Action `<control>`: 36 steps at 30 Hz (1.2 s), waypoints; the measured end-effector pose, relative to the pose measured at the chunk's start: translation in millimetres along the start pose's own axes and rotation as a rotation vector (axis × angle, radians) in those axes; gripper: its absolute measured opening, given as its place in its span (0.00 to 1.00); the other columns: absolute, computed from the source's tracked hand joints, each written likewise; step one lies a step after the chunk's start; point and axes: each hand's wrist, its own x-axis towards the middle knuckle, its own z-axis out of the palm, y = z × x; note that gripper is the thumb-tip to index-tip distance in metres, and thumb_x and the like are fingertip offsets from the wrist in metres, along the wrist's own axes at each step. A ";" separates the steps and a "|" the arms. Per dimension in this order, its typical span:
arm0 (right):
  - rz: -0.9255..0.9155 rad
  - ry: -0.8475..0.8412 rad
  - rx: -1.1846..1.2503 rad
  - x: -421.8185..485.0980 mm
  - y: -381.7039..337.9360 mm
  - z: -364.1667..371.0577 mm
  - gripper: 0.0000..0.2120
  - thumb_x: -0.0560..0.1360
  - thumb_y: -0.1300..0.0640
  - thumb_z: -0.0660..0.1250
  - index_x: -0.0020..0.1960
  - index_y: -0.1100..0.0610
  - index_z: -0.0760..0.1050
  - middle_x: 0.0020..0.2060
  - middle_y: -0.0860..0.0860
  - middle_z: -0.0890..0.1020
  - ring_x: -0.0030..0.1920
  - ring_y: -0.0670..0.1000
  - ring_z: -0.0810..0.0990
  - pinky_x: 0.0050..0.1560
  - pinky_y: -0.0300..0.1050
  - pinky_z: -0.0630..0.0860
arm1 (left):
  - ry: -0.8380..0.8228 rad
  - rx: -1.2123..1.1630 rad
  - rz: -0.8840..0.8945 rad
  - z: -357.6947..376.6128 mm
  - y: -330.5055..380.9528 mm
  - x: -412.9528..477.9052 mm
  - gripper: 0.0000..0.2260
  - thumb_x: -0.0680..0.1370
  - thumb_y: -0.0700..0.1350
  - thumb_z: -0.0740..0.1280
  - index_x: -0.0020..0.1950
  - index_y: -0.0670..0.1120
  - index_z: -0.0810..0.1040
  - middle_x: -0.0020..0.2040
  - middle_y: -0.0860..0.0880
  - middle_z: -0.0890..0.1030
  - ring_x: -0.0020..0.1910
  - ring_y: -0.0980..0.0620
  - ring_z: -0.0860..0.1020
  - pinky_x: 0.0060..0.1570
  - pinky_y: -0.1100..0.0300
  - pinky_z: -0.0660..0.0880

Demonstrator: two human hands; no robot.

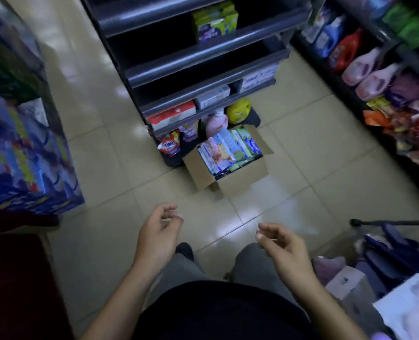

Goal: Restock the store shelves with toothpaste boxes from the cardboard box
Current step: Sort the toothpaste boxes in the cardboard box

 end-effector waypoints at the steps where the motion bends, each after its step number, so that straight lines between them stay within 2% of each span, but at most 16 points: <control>1: 0.008 0.022 0.015 9.0 -4.5 -4.2 0.10 0.76 0.71 0.71 0.52 0.59 0.82 0.41 0.53 0.84 0.37 0.40 0.81 0.41 0.30 0.75 | -0.010 -0.005 0.015 8.1 13.8 18.7 0.09 0.79 0.38 0.69 0.54 0.51 0.79 0.45 0.54 0.82 0.35 0.68 0.76 0.37 0.76 0.70; 4: 0.020 0.057 0.026 50.2 -15.8 -19.6 0.10 0.74 0.72 0.71 0.50 0.60 0.82 0.40 0.53 0.85 0.36 0.39 0.81 0.41 0.30 0.76 | -0.057 -0.024 0.044 40.7 44.8 65.4 0.10 0.79 0.36 0.69 0.53 0.52 0.79 0.45 0.53 0.82 0.35 0.66 0.77 0.39 0.74 0.71; 7: 0.034 0.033 0.000 111.7 -22.7 -41.4 0.12 0.74 0.72 0.72 0.48 0.56 0.84 0.36 0.48 0.86 0.36 0.40 0.81 0.39 0.30 0.75 | -0.063 -0.030 0.022 87.6 54.8 99.1 0.12 0.78 0.34 0.70 0.53 0.52 0.79 0.45 0.53 0.82 0.36 0.64 0.77 0.41 0.72 0.72; 13: 0.045 -0.152 -0.170 287.9 -40.3 -101.7 0.10 0.74 0.69 0.73 0.46 0.54 0.84 0.39 0.48 0.87 0.40 0.46 0.83 0.45 0.34 0.78 | 0.085 -0.064 -0.174 201.1 57.8 147.8 0.11 0.78 0.34 0.70 0.52 0.50 0.81 0.45 0.49 0.83 0.38 0.59 0.79 0.41 0.71 0.73; 14: 0.043 -0.201 -0.216 318.6 -43.8 -109.0 0.09 0.75 0.68 0.73 0.47 0.54 0.84 0.40 0.48 0.87 0.42 0.46 0.84 0.45 0.34 0.78 | 0.118 -0.076 -0.208 218.8 58.6 156.7 0.11 0.78 0.34 0.70 0.52 0.50 0.81 0.45 0.49 0.83 0.40 0.56 0.80 0.43 0.69 0.74; 16: 0.051 -0.274 -0.290 376.1 -52.4 -116.6 0.07 0.76 0.67 0.72 0.49 0.56 0.83 0.41 0.51 0.87 0.44 0.48 0.84 0.47 0.35 0.78 | 0.149 -0.085 -0.281 250.8 60.9 177.1 0.09 0.79 0.38 0.70 0.53 0.51 0.81 0.47 0.51 0.84 0.45 0.52 0.81 0.51 0.57 0.78; 17: 0.056 -0.303 -0.310 403.4 -56.1 -117.5 0.06 0.76 0.67 0.72 0.49 0.57 0.82 0.42 0.52 0.86 0.44 0.50 0.84 0.48 0.37 0.78 | 0.159 -0.082 -0.310 264.9 62.9 188.1 0.08 0.80 0.39 0.70 0.54 0.52 0.81 0.47 0.53 0.84 0.46 0.53 0.81 0.52 0.51 0.79; 18: 0.053 -0.336 -0.331 429.6 -59.6 -115.4 0.06 0.76 0.67 0.71 0.49 0.57 0.81 0.43 0.53 0.86 0.44 0.52 0.83 0.48 0.41 0.79 | 0.177 -0.089 -0.320 278.3 64.2 200.3 0.08 0.80 0.39 0.70 0.54 0.52 0.82 0.47 0.53 0.84 0.46 0.55 0.81 0.52 0.50 0.80; 20: 0.055 -0.403 -0.386 477.4 -64.0 -103.3 0.07 0.77 0.65 0.71 0.49 0.54 0.81 0.43 0.52 0.84 0.43 0.52 0.82 0.47 0.46 0.78 | 0.255 -0.111 -0.317 301.7 61.5 225.7 0.09 0.79 0.37 0.70 0.52 0.52 0.82 0.44 0.55 0.84 0.41 0.61 0.80 0.49 0.61 0.78; 22: 0.050 -0.450 -0.428 519.4 -60.4 -83.9 0.07 0.77 0.63 0.71 0.49 0.52 0.81 0.42 0.50 0.83 0.41 0.49 0.81 0.43 0.44 0.76 | 0.344 -0.135 -0.331 321.5 53.0 255.9 0.09 0.79 0.37 0.70 0.51 0.52 0.82 0.41 0.57 0.84 0.39 0.64 0.80 0.41 0.72 0.74; 26: -0.001 -0.514 -0.526 594.0 -17.9 -30.4 0.07 0.76 0.57 0.73 0.47 0.46 0.79 0.39 0.45 0.83 0.33 0.42 0.77 0.39 0.40 0.72 | 0.422 -0.215 -0.426 359.0 9.3 331.7 0.09 0.78 0.42 0.71 0.48 0.57 0.81 0.41 0.58 0.83 0.38 0.60 0.80 0.39 0.70 0.72; 28: -0.050 -0.543 -0.610 628.0 17.5 -2.1 0.06 0.76 0.55 0.73 0.52 0.47 0.79 0.42 0.44 0.83 0.35 0.41 0.77 0.41 0.40 0.73 | 0.419 -0.178 -0.432 379.2 -23.2 371.4 0.09 0.77 0.44 0.72 0.47 0.59 0.79 0.39 0.64 0.82 0.36 0.66 0.78 0.35 0.73 0.70; 29: -0.078 -0.551 -0.657 644.3 36.7 11.4 0.08 0.76 0.53 0.73 0.55 0.48 0.79 0.45 0.45 0.83 0.37 0.42 0.78 0.41 0.39 0.73 | 0.409 -0.149 -0.428 388.6 -40.7 392.1 0.08 0.77 0.45 0.72 0.49 0.59 0.79 0.40 0.64 0.82 0.36 0.67 0.78 0.36 0.70 0.72; 31: -0.113 -0.551 -0.746 670.0 76.4 34.3 0.14 0.77 0.51 0.73 0.61 0.50 0.78 0.51 0.47 0.81 0.42 0.45 0.78 0.40 0.38 0.71 | 0.368 -0.073 -0.421 406.5 -77.3 427.2 0.09 0.76 0.47 0.72 0.55 0.54 0.79 0.47 0.59 0.83 0.41 0.61 0.80 0.42 0.60 0.76; 33: -0.131 -0.529 -0.779 686.7 114.5 52.5 0.20 0.76 0.50 0.74 0.65 0.51 0.75 0.52 0.46 0.78 0.43 0.47 0.77 0.39 0.37 0.70 | 0.327 0.099 -0.366 420.1 -113.0 453.9 0.14 0.76 0.50 0.71 0.61 0.51 0.77 0.54 0.51 0.81 0.49 0.50 0.80 0.49 0.54 0.77; 36: -0.173 -0.485 -0.797 699.6 162.4 70.6 0.28 0.73 0.47 0.76 0.69 0.51 0.72 0.50 0.44 0.74 0.46 0.45 0.76 0.40 0.37 0.67 | 0.311 0.322 -0.221 434.0 -153.4 476.6 0.22 0.75 0.54 0.72 0.67 0.50 0.73 0.58 0.46 0.76 0.54 0.42 0.78 0.49 0.49 0.77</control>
